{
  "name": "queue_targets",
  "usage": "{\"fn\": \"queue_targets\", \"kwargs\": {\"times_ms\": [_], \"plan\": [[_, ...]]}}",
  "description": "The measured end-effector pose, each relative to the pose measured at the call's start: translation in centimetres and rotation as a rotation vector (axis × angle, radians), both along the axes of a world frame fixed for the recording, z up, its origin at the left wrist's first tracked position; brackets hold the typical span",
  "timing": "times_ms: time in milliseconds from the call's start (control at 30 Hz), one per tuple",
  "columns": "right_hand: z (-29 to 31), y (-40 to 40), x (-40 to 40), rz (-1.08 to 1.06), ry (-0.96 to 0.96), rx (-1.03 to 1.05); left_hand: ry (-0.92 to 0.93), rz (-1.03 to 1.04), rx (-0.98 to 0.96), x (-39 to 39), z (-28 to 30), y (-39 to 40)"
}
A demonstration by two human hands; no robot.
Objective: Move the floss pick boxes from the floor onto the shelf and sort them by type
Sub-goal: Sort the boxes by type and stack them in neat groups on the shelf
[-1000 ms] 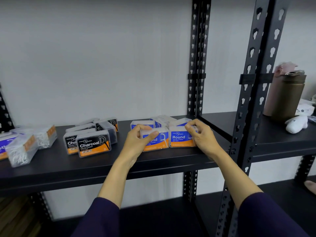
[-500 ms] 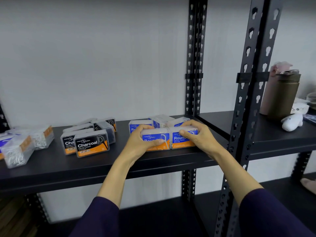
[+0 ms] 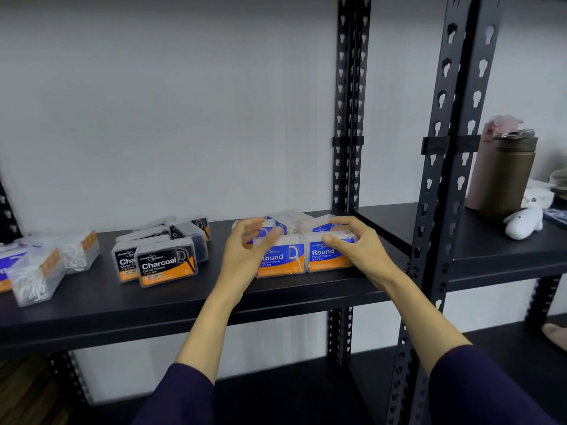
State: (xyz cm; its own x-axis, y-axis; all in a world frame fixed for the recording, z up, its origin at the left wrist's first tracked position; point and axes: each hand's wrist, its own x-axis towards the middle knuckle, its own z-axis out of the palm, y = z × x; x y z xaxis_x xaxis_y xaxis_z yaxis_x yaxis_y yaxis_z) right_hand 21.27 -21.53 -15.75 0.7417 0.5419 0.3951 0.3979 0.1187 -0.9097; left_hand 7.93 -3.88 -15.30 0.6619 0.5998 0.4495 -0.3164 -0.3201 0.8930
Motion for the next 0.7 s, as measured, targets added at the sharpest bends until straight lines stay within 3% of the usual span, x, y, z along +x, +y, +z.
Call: {"fn": "queue_targets", "kwargs": {"times_ms": [100,233,400,567,700], "plan": [[0.0,0.0,0.1,-0.024,0.041,0.043,-0.088,0.06,0.004,-0.1,0.3,1.1],[0.0,0.1,0.5,-0.01,0.076,0.091,0.07,0.091,0.256,1.0,0.9,4.3],[1.0,0.2,1.7,-0.04,0.094,0.145,0.255,0.085,0.419,2.9,1.0,6.3],[1.7,1.3,4.6,-0.143,0.045,0.082,0.31,0.136,0.437,3.8,0.4,7.1],[1.1,2.3,6.2,-0.09,0.16,-0.021,0.372,0.13,0.481,3.7,-0.5,8.2]]}}
